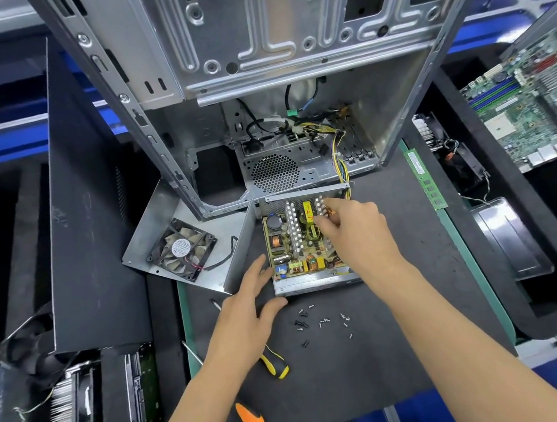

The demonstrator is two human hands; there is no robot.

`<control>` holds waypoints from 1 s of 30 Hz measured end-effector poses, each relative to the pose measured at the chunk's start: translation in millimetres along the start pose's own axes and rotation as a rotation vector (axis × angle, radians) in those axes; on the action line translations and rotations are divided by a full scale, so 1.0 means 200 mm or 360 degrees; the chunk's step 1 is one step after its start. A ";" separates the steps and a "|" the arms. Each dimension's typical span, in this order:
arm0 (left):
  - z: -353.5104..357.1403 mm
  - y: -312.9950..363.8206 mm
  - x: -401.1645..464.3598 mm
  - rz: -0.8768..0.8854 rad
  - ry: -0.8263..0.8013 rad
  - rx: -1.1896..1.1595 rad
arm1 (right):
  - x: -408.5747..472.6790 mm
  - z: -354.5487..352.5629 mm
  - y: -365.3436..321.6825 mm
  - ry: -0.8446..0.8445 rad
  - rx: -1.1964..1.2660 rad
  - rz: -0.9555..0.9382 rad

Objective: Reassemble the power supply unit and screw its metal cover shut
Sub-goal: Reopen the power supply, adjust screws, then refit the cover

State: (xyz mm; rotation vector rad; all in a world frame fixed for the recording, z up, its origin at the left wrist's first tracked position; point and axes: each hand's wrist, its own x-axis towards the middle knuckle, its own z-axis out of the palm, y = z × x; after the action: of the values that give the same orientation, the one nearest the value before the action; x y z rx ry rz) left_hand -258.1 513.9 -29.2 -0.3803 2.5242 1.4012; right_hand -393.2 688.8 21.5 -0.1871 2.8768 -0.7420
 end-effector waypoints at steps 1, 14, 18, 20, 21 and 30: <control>0.00 0.00 0.00 0.0000 -0.0005 -0.0014 | 0.00 0.00 0.00 0.0011 0.0013 -0.0006; -0.19 0.11 -0.04 0.0451 0.1038 0.0039 | -0.05 -0.11 0.03 0.0434 0.0397 -0.0051; -0.25 0.05 0.02 0.0110 0.0822 -0.0179 | -0.14 -0.17 0.03 0.0350 0.0595 -0.0091; -0.24 0.01 -0.01 0.0103 0.0814 -0.0204 | -0.23 -0.19 0.06 0.0415 0.0689 -0.0108; -0.23 0.00 -0.02 0.0109 0.0813 -0.0209 | -0.28 -0.19 0.08 0.0473 0.0734 -0.0124; -0.22 -0.06 -0.12 0.0231 0.0895 -0.0110 | -0.56 -0.02 0.30 -0.0164 0.0369 -0.0051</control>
State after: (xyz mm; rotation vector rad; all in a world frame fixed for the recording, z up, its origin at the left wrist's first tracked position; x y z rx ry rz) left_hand -234.0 473.4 -9.1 -0.7026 2.9966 1.6209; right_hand -289.0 759.7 9.4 -0.2342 2.6702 -1.0309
